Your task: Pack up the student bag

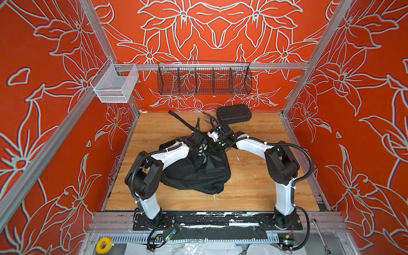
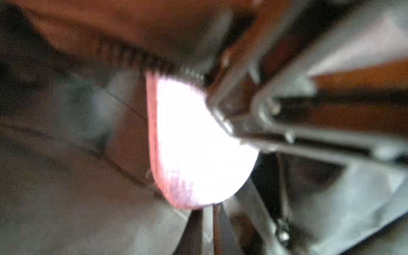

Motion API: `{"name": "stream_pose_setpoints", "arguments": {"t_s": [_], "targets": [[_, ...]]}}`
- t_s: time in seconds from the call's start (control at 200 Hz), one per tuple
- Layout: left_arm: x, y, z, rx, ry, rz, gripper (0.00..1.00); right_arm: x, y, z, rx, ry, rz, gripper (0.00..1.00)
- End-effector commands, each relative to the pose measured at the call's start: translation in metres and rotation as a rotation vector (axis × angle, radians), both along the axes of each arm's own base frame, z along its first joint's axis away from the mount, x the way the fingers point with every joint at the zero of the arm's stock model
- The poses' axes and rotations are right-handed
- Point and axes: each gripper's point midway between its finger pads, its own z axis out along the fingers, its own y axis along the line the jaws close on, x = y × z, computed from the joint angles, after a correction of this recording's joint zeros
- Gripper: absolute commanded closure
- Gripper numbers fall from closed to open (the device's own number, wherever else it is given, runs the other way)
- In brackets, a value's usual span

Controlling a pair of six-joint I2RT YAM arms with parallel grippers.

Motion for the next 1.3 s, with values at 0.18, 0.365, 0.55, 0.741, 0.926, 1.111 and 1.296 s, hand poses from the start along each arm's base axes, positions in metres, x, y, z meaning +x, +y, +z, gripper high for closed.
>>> {"name": "stream_pose_setpoints", "arguments": {"t_s": [0.18,0.365,0.55,0.741,0.926,1.111,1.296], "targets": [[0.007,-0.013,0.022,-0.184,0.001,0.169,0.91,-0.010,0.014,0.018,0.084,0.029,0.004,0.98],[0.002,-0.042,0.020,-0.364,0.063,0.153,0.68,-0.008,0.015,0.020,0.086,0.010,0.009,0.87],[0.003,-0.025,0.047,-0.353,-0.044,0.208,0.39,0.003,-0.001,0.019,-0.026,-0.089,-0.010,0.69],[0.003,0.019,0.066,-0.382,-0.048,0.414,0.25,0.011,-0.012,0.022,-0.118,-0.177,-0.031,0.47],[0.004,0.050,0.051,-0.328,0.003,0.552,0.24,0.014,-0.023,0.024,-0.304,-0.285,-0.048,0.31],[0.016,0.050,0.025,-0.284,0.121,0.629,0.23,0.003,-0.023,0.010,-0.481,-0.309,-0.049,0.19],[0.010,0.074,-0.002,-0.155,0.197,0.748,0.23,-0.007,-0.016,-0.006,-0.579,-0.314,-0.094,0.11]]}}
